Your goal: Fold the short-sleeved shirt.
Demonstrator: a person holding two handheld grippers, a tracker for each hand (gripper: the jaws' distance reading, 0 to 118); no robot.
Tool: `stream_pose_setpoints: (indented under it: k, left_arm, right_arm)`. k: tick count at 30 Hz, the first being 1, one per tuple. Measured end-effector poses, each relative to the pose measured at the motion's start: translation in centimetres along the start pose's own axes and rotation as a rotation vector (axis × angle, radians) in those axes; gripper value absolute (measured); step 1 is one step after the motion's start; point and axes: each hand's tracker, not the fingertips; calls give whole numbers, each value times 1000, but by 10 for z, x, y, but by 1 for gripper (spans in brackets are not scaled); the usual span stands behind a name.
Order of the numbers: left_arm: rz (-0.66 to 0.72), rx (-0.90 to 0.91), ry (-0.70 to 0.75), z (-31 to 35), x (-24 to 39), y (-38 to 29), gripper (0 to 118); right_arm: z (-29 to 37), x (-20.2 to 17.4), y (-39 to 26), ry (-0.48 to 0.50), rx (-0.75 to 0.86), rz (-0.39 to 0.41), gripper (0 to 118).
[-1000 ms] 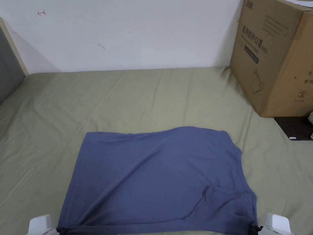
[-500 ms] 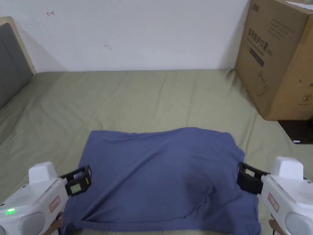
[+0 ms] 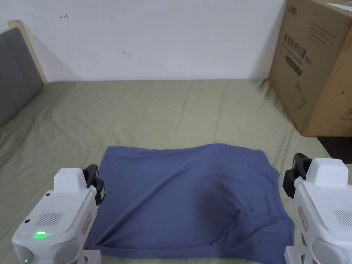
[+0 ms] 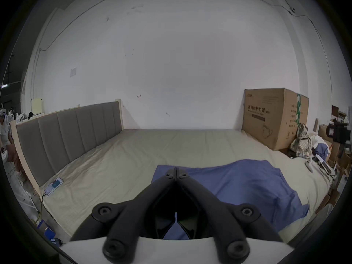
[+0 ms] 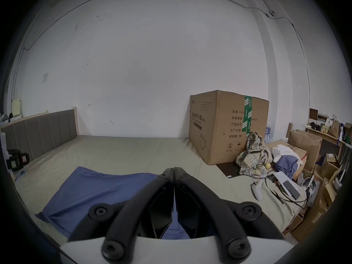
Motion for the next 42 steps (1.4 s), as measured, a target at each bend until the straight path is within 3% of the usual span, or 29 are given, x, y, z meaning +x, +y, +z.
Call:
stream_pose_setpoints:
  k: [11,12,14,16,17,18,21,23,24,27,29,30,31,32,33,35,36,37,42]
  left_arm:
    - [14,-361,58,-6,-57,-83,0]
    - [27,-393,65,-7,-61,-92,4]
    - [47,-472,72,-9,-69,-107,28]
    - [65,-549,83,-11,-72,-116,84]
    - [65,-573,83,-13,-73,-121,102]
    - [63,-597,89,-14,-73,-125,111]
    - [60,-614,77,-18,-76,-136,110]
    - [64,-637,78,-24,-76,-141,103]
    - [69,-641,78,-28,-76,-144,90]
    - [97,-668,68,-39,-77,-151,8]
    - [111,-676,29,-41,-75,-153,3]
    - [101,-667,40,-40,-72,-152,2]
    - [81,-667,44,-38,-70,-150,2]
    - [77,-660,40,-37,-70,-148,1]
    - [77,-648,35,-35,-70,-146,1]
    - [82,-634,30,-31,-70,-141,1]
    - [85,-624,29,-31,-70,-139,1]
    - [92,-618,27,-31,-71,-137,1]
    - [103,-601,24,-33,-72,-131,1]
  right_arm:
    - [-3,8,-24,14,-86,-19,0]
    - [-3,8,-26,17,-92,-18,0]
    - [-4,5,-28,18,-102,-9,0]
    - [-5,4,-30,23,-110,-7,0]
    - [-5,3,-30,24,-113,-8,0]
    - [-6,3,-31,25,-115,-8,0]
    - [-7,2,-33,27,-123,-4,0]
    - [-9,2,-34,28,-129,-1,0]
    - [-9,3,-34,27,-134,1,0]
    - [-9,5,-37,19,-144,0,0]
    - [-8,8,-42,13,-162,-7,2]
    - [-9,10,-46,10,-178,-12,9]
    - [-10,13,-53,6,-206,-28,28]
    - [-12,16,-60,1,-251,-40,36]
    - [-14,20,-70,-8,-302,-40,36]
    - [-19,26,-94,-21,-410,-54,88]
    - [-22,29,-107,-14,-465,-75,104]
    - [-24,32,-121,-10,-515,-85,109]
    - [-35,34,-174,9,-699,-89,106]
